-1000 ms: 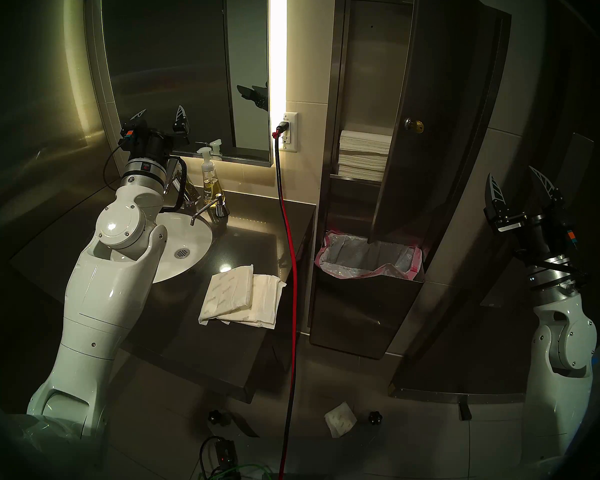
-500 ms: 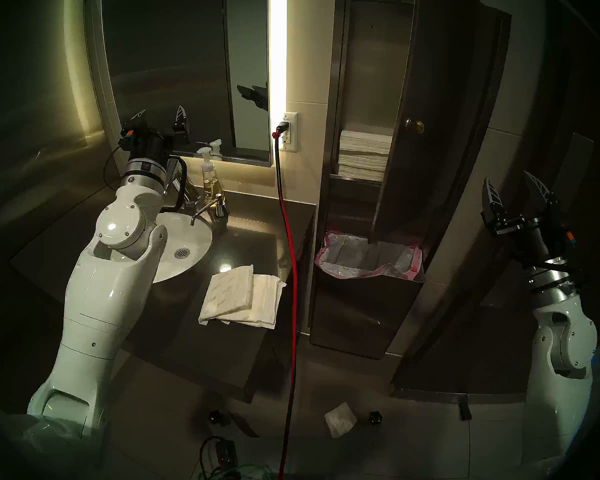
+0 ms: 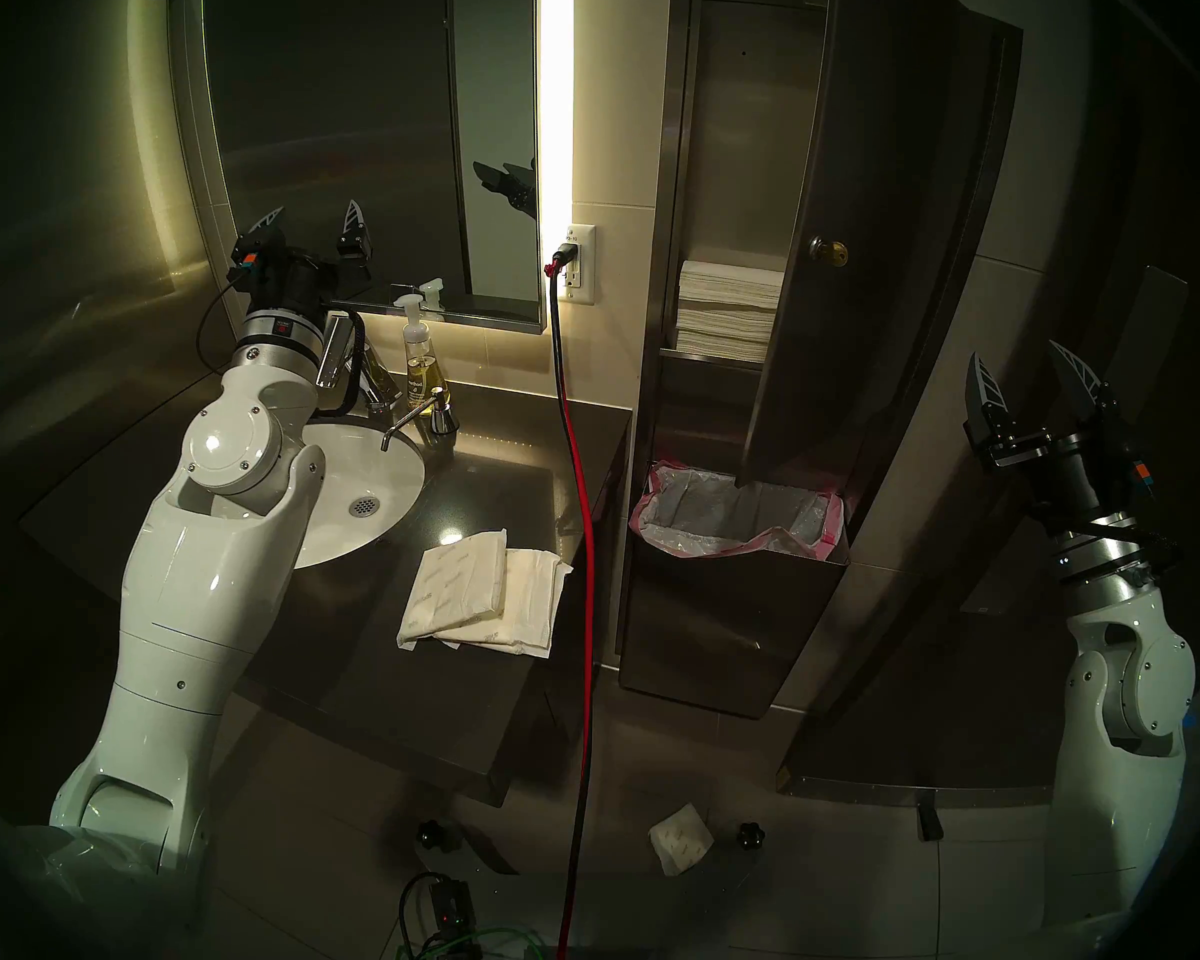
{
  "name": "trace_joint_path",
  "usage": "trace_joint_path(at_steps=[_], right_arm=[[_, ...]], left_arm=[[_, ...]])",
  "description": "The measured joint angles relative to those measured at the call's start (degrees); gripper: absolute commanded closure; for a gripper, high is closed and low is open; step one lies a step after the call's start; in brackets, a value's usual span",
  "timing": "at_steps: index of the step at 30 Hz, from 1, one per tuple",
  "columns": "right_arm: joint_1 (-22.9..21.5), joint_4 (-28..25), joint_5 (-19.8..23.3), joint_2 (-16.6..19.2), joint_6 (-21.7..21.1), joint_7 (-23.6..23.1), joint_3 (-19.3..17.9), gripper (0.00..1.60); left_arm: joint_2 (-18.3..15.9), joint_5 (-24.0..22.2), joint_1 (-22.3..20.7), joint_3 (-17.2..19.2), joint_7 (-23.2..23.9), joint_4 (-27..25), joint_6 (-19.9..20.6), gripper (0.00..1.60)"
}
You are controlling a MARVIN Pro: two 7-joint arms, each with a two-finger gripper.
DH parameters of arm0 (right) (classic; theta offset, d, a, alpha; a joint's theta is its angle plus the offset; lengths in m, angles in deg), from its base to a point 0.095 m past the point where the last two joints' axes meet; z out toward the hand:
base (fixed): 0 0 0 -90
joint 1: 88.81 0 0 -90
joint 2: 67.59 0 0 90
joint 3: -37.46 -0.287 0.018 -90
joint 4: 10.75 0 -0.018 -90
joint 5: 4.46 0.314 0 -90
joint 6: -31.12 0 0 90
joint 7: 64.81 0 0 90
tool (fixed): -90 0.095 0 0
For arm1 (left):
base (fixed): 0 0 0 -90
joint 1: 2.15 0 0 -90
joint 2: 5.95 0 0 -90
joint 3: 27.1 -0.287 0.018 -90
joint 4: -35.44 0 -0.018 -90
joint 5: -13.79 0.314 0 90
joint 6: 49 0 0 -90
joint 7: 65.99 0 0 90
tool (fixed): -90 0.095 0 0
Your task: Twist key and open towel dispenser
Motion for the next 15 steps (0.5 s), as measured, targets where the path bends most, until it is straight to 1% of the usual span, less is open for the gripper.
trace_joint_path(at_steps=[3,5,9,10,15], right_arm=[[-0.01,0.00,0.03,0.00,0.06,0.01,-0.01,0.00],[-0.01,0.00,0.03,0.00,0.08,0.02,-0.01,0.00],[-0.02,0.00,0.05,0.00,0.13,0.03,-0.01,0.00],[-0.02,0.00,0.06,0.00,0.14,0.04,-0.01,0.00],[-0.03,0.00,0.06,0.00,0.18,0.08,-0.02,0.00]], left_arm=[[-1.55,-0.03,-0.62,-0.14,3.76,-0.86,-0.79,0.00],[-2.02,-0.39,-0.76,-0.43,5.25,-1.20,-1.03,0.00],[-3.23,-1.70,-0.76,-2.10,9.52,-2.37,-1.65,0.00],[-3.73,-2.33,-0.72,-2.91,11.63,-2.77,-1.94,0.00],[-4.73,-5.89,-0.76,-4.27,17.65,-2.73,-2.68,0.00]])
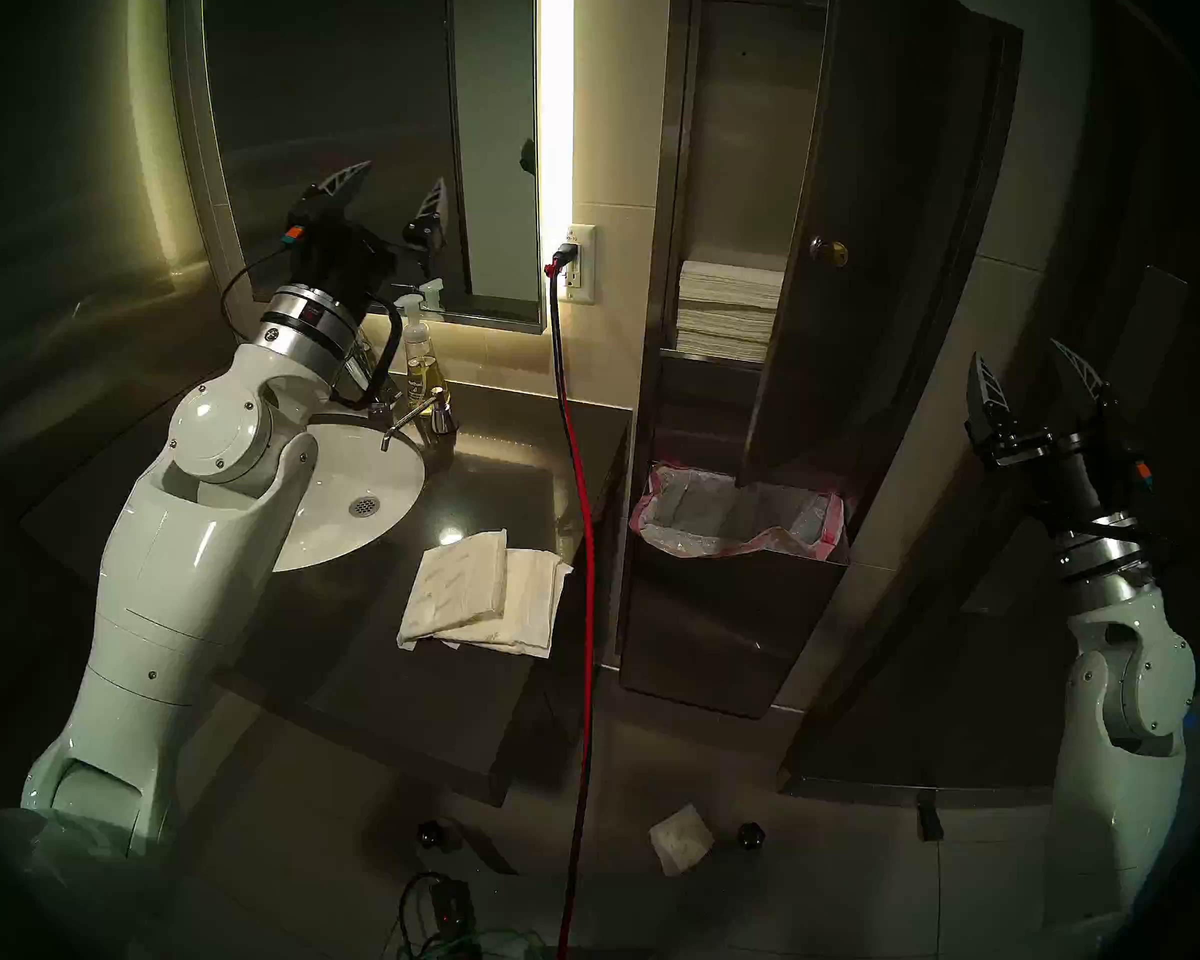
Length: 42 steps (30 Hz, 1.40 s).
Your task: Twist key and open towel dispenser
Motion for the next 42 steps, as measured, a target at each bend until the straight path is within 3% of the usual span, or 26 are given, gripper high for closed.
trace_joint_path(at_steps=[6,15,18,20,21,22,23,34,42], right_arm=[[0.00,0.00,0.00,0.00,0.03,0.04,0.00,0.00],[-0.01,-0.01,0.00,0.00,0.06,0.08,0.00,0.00],[-0.01,-0.01,-0.01,0.00,0.07,0.09,0.00,0.00],[-0.01,-0.01,-0.02,0.00,0.08,0.10,0.00,0.00],[-0.01,-0.01,-0.04,0.00,0.08,0.10,0.00,0.00],[-0.01,-0.01,-0.05,0.00,0.08,0.10,0.00,0.00],[-0.01,-0.01,-0.06,0.00,0.09,0.10,0.00,0.00],[-0.01,-0.01,-0.10,0.00,0.10,0.14,0.00,0.00],[-0.01,-0.01,-0.10,0.00,0.11,0.17,0.00,0.00]], left_arm=[[-0.38,-2.33,-0.94,-0.86,4.45,1.56,-1.02,0.00],[0.36,-4.06,-2.79,-2.28,7.33,4.22,-2.18,0.00],[0.67,-4.61,-3.26,-2.78,8.45,4.88,-2.67,0.82],[0.84,-4.83,-3.48,-3.06,8.98,5.15,-2.95,1.04],[0.94,-4.91,-3.59,-3.23,9.26,5.26,-3.09,1.07],[1.03,-4.98,-3.70,-3.41,9.51,5.34,-3.23,1.29],[1.10,-5.02,-3.78,-3.53,9.69,5.38,-3.34,1.60],[1.40,-5.05,-4.32,-4.27,11.86,6.33,-4.76,1.60],[0.67,-5.79,-4.53,-4.67,16.75,8.51,-6.78,1.60]])
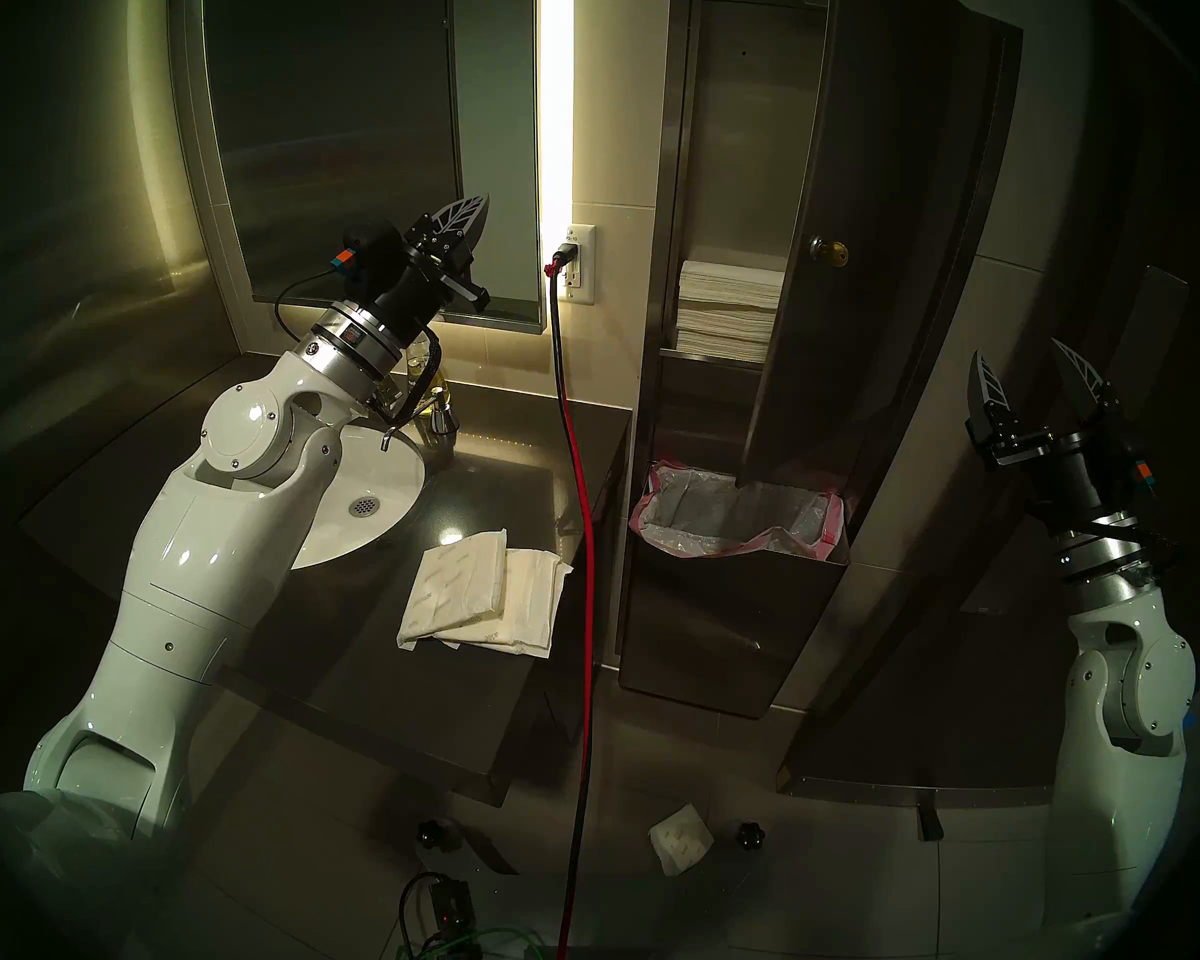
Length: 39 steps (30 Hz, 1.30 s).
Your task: Twist key and open towel dispenser
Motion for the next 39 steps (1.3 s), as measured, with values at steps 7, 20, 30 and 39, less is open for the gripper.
trace_joint_path(at_steps=[7,20,30,39], right_arm=[[0.00,-0.01,-0.01,0.00,0.01,0.02,0.00,0.00],[0.00,0.00,-0.01,0.01,0.03,0.04,0.00,0.00],[0.00,0.01,-0.01,0.01,0.04,0.04,-0.01,0.00],[0.00,0.01,0.00,0.01,0.05,0.04,-0.01,0.00]], left_arm=[[0.21,-0.40,-0.81,-1.03,2.27,2.13,-0.59,1.60],[2.94,1.00,-5.92,-5.05,3.91,7.94,-0.67,1.60],[5.47,0.82,-10.36,-9.65,8.86,10.83,-0.60,1.60],[7.59,-0.86,-13.04,-11.42,12.04,12.16,-0.54,1.60]])
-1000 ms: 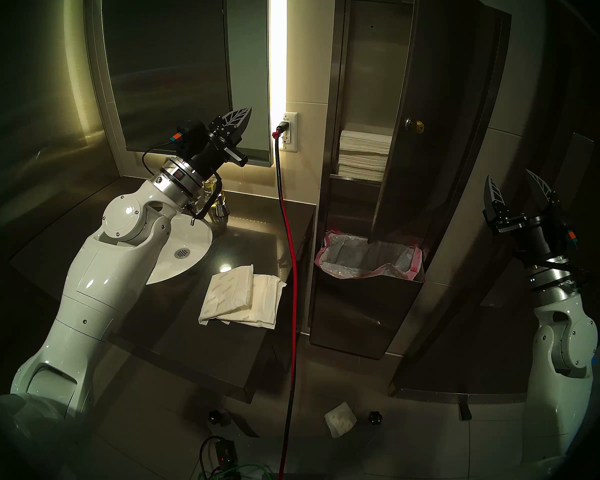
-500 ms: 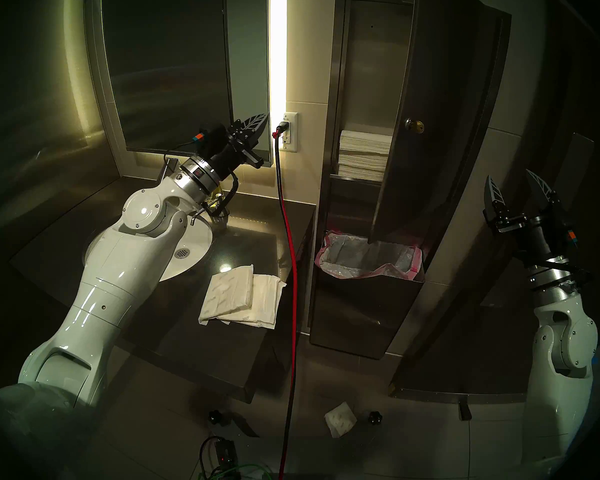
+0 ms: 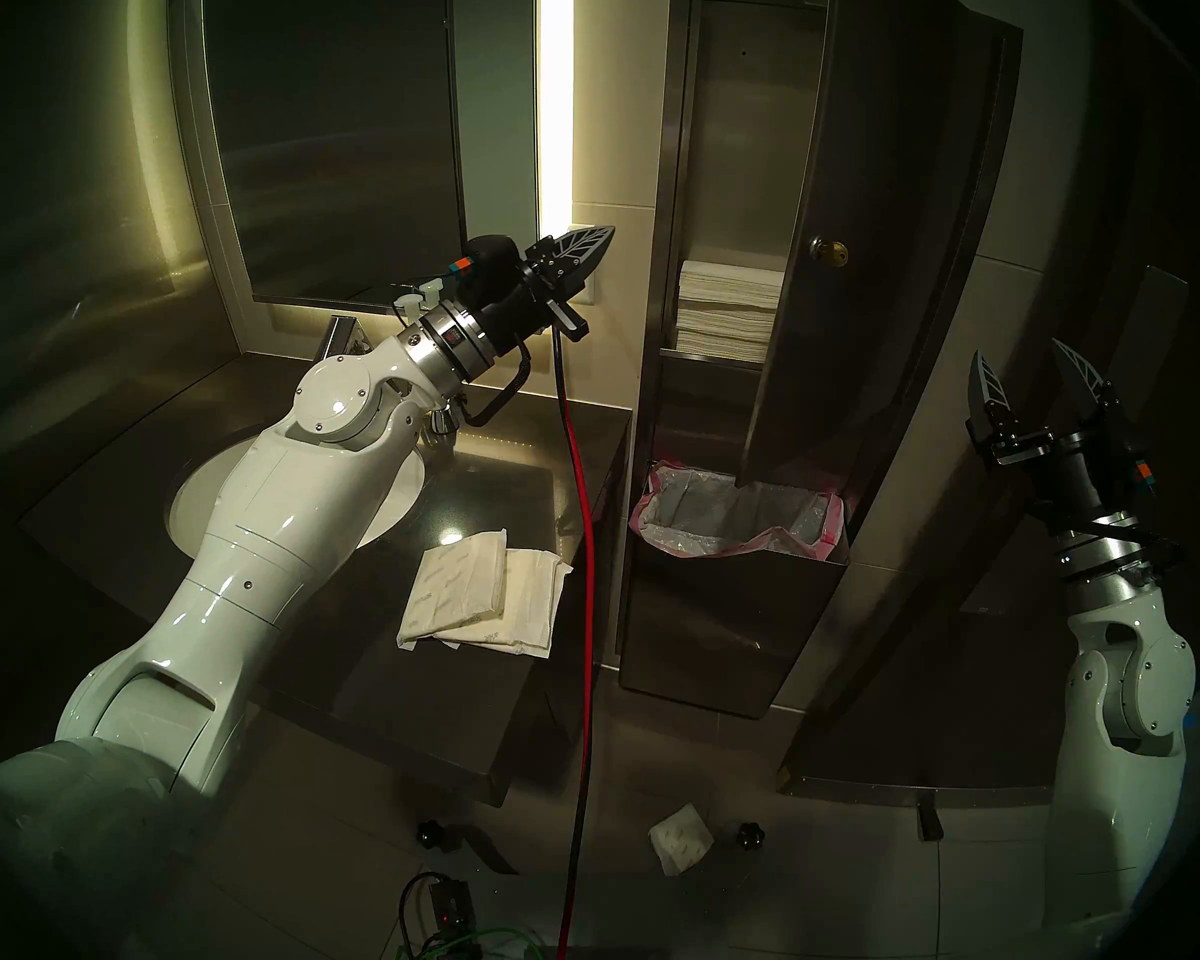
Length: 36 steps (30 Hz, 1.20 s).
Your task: Twist key and open towel dispenser
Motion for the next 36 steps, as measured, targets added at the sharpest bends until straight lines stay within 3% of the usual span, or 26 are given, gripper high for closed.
trace_joint_path(at_steps=[4,15,25,36], right_arm=[[0.00,0.00,0.00,0.00,0.01,0.00,0.00,0.00],[0.00,-0.01,0.00,0.00,0.01,0.02,0.00,0.00],[0.00,-0.01,0.00,0.00,0.02,0.02,0.00,0.00],[0.00,-0.01,0.00,0.00,0.02,0.03,0.00,0.00]], left_arm=[[0.89,-2.89,-1.01,0.79,0.90,0.78,1.70,1.60],[1.67,-4.43,-2.48,0.91,2.10,1.80,5.83,1.60],[3.21,-2.25,-2.51,-3.09,2.94,-0.06,6.22,1.60],[6.43,-0.64,-2.41,-6.11,0.58,-0.63,5.53,1.60]])
